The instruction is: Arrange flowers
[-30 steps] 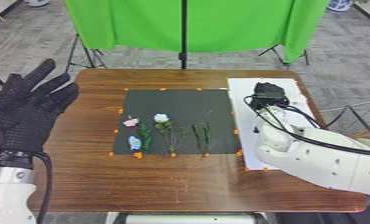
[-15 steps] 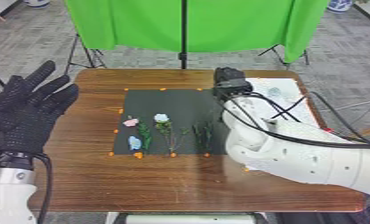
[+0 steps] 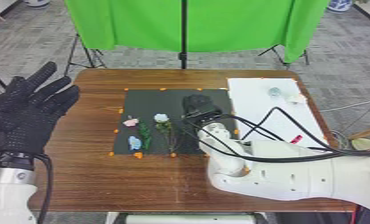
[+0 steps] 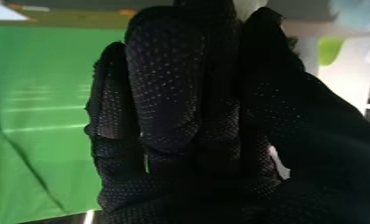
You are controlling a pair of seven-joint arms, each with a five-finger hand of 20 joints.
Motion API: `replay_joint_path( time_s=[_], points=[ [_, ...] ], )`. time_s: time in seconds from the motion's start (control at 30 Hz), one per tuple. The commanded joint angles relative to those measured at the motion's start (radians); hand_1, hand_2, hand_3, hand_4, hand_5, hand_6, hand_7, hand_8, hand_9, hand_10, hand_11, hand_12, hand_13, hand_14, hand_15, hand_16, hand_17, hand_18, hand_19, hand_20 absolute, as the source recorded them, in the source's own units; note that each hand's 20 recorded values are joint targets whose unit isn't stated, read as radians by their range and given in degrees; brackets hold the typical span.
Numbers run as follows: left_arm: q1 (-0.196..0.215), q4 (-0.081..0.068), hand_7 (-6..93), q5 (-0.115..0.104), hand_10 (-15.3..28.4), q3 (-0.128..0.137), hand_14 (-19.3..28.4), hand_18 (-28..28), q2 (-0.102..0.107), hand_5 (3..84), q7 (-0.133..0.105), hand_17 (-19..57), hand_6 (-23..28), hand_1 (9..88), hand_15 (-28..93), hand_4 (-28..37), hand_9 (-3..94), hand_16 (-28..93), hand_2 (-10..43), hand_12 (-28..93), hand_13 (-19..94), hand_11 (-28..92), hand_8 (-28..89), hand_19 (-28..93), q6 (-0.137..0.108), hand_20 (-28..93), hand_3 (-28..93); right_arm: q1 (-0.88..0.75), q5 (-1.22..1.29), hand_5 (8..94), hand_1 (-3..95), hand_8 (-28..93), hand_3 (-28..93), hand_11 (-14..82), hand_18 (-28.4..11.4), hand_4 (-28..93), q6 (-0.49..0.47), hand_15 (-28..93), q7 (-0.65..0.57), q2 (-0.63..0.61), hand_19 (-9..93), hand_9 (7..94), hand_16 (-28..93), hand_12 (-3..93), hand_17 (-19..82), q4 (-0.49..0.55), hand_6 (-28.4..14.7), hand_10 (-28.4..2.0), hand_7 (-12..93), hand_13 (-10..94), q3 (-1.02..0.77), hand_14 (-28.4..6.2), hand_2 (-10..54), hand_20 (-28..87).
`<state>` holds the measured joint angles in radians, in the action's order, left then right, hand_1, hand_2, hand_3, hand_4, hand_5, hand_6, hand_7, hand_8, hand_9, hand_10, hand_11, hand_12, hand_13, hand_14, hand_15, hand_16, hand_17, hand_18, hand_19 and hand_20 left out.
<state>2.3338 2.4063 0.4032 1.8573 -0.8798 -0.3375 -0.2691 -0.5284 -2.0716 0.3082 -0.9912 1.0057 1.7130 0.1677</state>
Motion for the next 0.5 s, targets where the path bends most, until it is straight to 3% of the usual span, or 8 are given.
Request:
replay_joint_path(
  time_s=[0.03, 0.2, 0.37, 0.5],
  points=[
    [-0.002, -0.005, 16.4, 0.002, 21.9, -0.009, 28.4, 28.4, -0.003, 35.8, 0.008, -3.7, 10.4, 21.5, 53, -26.5, 33.7, -10, 9.9, 11, 26, 30, -10, 80, 0.002, -28, 76, 0.024, -0.01, 85.2, 55.6, 4, 70, 12.7, -18.7, -28, 0.009, 55, 0.002, 0.037, 93, 93.2, 19, 28.4, 44, -0.017, 0.8, -8.0, 17, 84, 0.021, -4.7, -9.5, 1],
    [-0.013, -0.009, 16.3, 0.0, 21.9, -0.018, 28.4, 28.4, 0.006, 35.9, 0.006, -3.7, 10.4, 21.6, 53, -26.7, 33.6, -10, 9.9, 11, 26, 30, -10, 80, -0.002, -28, 76, 0.052, -0.004, 85.0, 55.3, 4, 70, 13.2, -18.7, -28, 0.026, 55, 0.005, 0.066, 93, 93.2, 19, 28.2, 44, -0.035, 0.9, -7.9, 17, 84, 0.05, -4.8, -9.5, 1],
    [-0.031, -0.014, 16.4, 0.006, 21.9, -0.029, 28.4, 28.4, 0.015, 35.9, 0.004, -3.7, 10.3, 21.6, 53, -26.5, 33.6, -10, 9.9, 11, 26, 29, -10, 80, 0.011, -28, 76, 0.058, 0.005, 84.6, 55.2, 4, 70, 13.6, -18.7, -28, 0.031, 55, 0.014, 0.097, 93, 93.1, 19, 28.1, 44, -0.045, 1.1, -7.8, 18, 84, 0.058, -4.7, -9.5, 1],
    [-0.054, -0.022, 16.4, 0.007, 21.9, -0.029, 28.4, 28.4, 0.025, 35.9, 0.016, -3.7, 10.4, 21.6, 53, -26.5, 33.6, -10, 9.9, 11, 26, 29, -10, 80, 0.019, -28, 76, 0.064, 0.007, 84.3, 54.9, 4, 70, 14.0, -18.7, -28, 0.03, 55, 0.009, 0.12, 93, 92.9, 19, 28.0, 44, -0.05, 1.1, -7.7, 18, 84, 0.062, -4.8, -9.5, 1]
  ],
)
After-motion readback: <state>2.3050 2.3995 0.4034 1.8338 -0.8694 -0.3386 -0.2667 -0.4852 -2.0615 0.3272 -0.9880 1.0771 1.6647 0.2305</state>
